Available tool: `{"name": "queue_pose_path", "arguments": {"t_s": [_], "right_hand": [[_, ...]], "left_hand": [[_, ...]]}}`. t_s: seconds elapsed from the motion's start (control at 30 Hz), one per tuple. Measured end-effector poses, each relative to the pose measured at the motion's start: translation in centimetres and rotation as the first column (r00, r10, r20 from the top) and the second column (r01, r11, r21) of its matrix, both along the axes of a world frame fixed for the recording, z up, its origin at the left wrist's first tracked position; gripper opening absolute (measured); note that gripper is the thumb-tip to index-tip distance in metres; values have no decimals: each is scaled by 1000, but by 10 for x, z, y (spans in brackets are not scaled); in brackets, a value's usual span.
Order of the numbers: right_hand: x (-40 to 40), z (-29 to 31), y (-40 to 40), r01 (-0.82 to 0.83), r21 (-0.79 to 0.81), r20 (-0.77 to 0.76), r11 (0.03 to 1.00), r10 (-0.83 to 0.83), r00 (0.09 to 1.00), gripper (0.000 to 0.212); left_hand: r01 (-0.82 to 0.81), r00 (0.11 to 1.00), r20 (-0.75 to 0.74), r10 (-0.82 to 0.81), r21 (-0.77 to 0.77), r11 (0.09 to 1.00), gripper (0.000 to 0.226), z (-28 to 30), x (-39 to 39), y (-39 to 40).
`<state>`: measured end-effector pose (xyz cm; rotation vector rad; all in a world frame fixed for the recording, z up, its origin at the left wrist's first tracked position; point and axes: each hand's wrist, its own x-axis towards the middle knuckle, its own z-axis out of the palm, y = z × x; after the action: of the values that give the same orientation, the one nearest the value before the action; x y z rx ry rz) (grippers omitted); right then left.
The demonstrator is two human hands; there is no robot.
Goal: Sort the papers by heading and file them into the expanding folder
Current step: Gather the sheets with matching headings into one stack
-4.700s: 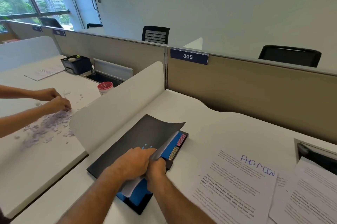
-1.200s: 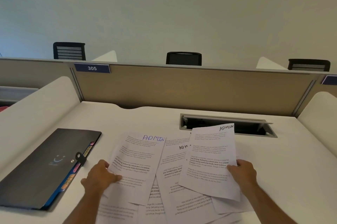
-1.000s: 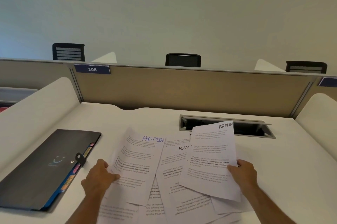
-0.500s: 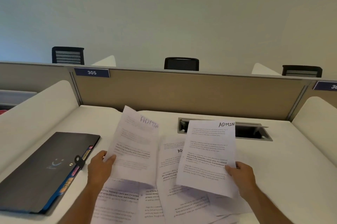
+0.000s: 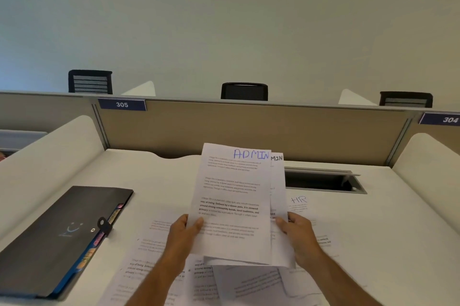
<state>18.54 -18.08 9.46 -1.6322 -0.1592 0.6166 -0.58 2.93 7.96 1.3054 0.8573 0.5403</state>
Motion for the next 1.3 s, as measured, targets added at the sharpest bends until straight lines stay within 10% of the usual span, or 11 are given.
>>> {"name": "queue_pose_path", "arguments": {"t_s": [0.53, 0.8, 0.9, 1.0, 1.3], "right_hand": [[-9, 20, 2, -217, 61, 64, 974, 213, 975, 17], [-24, 7, 15, -311, -183, 140, 933, 337, 931, 43], [-18, -12, 4, -233, -568, 374, 789, 500, 781, 62], [-4, -41, -17, -141, -839, 291, 526, 652, 700, 79], [41, -62, -62, 51, -939, 248, 340, 569, 784, 86]], "left_hand": [[174, 983, 55, -174, 1, 985, 60, 7, -4, -15], [26, 998, 50, -31, 100, 995, 23, 8, -12, 2], [-54, 997, 62, 49, 84, 995, 21, 3, -24, 18], [-109, 992, 65, 105, 59, 992, 19, -2, -39, 34], [-203, 979, -3, 203, 21, 979, 20, -21, -59, 56]]}}
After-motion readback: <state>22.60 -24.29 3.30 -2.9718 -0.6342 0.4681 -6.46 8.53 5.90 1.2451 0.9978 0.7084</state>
